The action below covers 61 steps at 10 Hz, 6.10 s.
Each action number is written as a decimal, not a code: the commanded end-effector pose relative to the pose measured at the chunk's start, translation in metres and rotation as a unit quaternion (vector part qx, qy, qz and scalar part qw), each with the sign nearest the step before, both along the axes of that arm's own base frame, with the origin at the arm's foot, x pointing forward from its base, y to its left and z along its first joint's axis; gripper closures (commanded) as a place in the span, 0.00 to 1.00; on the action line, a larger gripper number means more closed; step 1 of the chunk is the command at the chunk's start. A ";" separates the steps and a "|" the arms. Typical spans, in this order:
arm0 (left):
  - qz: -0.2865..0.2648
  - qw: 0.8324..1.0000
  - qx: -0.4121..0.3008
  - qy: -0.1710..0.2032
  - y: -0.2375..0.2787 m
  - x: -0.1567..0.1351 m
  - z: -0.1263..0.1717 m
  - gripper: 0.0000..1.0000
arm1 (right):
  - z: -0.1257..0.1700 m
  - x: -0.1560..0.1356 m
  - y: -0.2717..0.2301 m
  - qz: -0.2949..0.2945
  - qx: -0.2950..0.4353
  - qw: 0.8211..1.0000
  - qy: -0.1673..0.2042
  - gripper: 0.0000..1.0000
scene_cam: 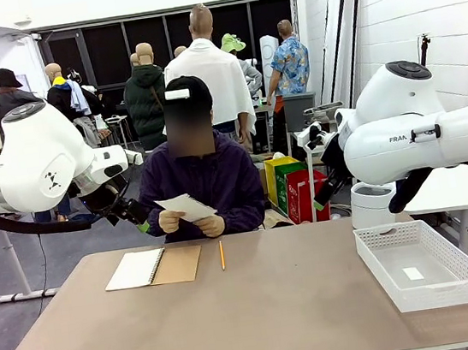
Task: Sort the paper based on its condition.
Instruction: If a person hands you a paper, place it in the Organizing basket , and if it's crumpled, put it in the Trash can.
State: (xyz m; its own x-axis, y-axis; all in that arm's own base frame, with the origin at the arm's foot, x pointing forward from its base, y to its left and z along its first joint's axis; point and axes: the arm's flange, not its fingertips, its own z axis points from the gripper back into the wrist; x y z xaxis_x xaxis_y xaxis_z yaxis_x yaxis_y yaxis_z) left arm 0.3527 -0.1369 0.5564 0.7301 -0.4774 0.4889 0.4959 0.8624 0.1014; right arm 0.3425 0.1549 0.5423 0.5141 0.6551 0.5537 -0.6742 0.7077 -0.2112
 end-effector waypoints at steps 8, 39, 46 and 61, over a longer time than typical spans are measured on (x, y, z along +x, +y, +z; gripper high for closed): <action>-0.002 1.000 -0.005 0.000 0.000 -0.001 0.001 0.00 | 0.000 0.001 0.000 0.000 0.001 1.000 -0.002 0.00; -0.002 1.000 -0.005 0.000 0.000 -0.001 0.001 0.00 | -0.058 0.152 -0.031 -0.274 0.405 0.794 0.362 0.00; -0.002 1.000 -0.005 0.000 0.000 -0.001 0.001 0.00 | -0.099 0.201 -0.013 -0.266 0.424 0.713 0.492 0.00; -0.002 1.000 -0.005 0.000 0.000 -0.001 0.001 0.00 | -0.135 0.230 0.005 -0.303 0.442 0.630 0.563 1.00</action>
